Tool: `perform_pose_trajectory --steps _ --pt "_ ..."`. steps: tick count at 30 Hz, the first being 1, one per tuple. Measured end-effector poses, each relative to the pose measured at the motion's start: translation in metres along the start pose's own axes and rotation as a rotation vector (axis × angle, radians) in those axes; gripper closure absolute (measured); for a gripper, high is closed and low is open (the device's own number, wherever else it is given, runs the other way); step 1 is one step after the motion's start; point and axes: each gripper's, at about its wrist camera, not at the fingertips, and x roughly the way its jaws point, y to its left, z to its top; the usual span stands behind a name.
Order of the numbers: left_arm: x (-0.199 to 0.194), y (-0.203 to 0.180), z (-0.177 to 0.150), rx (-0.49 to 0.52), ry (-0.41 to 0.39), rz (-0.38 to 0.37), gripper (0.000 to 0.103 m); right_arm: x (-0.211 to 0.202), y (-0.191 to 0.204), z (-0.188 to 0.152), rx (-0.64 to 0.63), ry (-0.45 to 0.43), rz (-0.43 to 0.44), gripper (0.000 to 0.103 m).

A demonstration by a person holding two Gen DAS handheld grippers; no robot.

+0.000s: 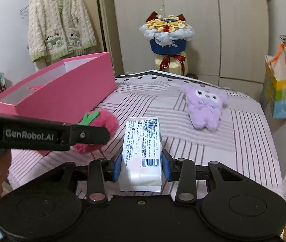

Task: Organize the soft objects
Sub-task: 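Grasp the strawberry plush with the left tool while the right tool grasps the white pack, then carry both items into the pink box and open both tools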

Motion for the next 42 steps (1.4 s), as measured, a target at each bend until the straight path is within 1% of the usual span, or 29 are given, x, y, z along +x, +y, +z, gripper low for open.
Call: perform_pose_trajectory --steps 5,8,10,12,15,18,20,25,28,34,36,38,40,42 --pt "-0.019 0.009 -0.016 0.034 0.044 -0.042 0.064 -0.024 0.004 -0.009 0.034 0.030 0.024 0.059" --pt "-0.032 0.017 -0.021 0.036 0.091 -0.097 0.064 -0.034 0.011 -0.010 0.021 0.053 0.030 0.058" --pt "-0.041 0.023 -0.024 0.032 0.121 -0.134 0.064 -0.041 0.014 -0.009 0.040 0.064 0.069 0.058" --pt "-0.053 0.030 -0.026 0.026 0.134 -0.153 0.064 -0.048 0.016 -0.005 0.070 0.079 0.137 0.058" --pt "-0.074 0.037 -0.024 0.033 0.129 -0.167 0.064 -0.053 0.024 0.002 0.093 0.095 0.216 0.058" --pt "-0.096 0.044 -0.019 0.054 0.113 -0.176 0.064 -0.057 0.040 0.012 0.057 0.083 0.244 0.058" --pt "-0.112 0.048 -0.014 0.068 0.083 -0.167 0.064 -0.058 0.052 0.022 0.023 0.068 0.254 0.058" --pt "-0.142 0.064 0.001 0.082 0.002 -0.113 0.064 -0.056 0.084 0.050 -0.044 0.017 0.310 0.058" --pt "-0.154 0.080 0.010 0.065 -0.028 -0.076 0.064 -0.045 0.099 0.069 -0.057 0.002 0.317 0.058" --pt "-0.163 0.109 0.040 0.053 -0.065 -0.015 0.064 -0.020 0.126 0.104 -0.081 -0.010 0.351 0.058" --pt "-0.161 0.120 0.050 0.047 -0.082 0.010 0.064 -0.009 0.135 0.113 -0.108 -0.020 0.338 0.058" --pt "-0.154 0.131 0.060 0.026 -0.096 0.041 0.064 0.005 0.143 0.124 -0.111 -0.037 0.307 0.058" --pt "-0.144 0.145 0.071 -0.015 -0.103 0.065 0.064 0.021 0.149 0.132 -0.123 -0.059 0.268 0.058" --pt "-0.130 0.157 0.082 -0.042 -0.099 0.082 0.064 0.040 0.154 0.139 -0.142 -0.062 0.219 0.058"
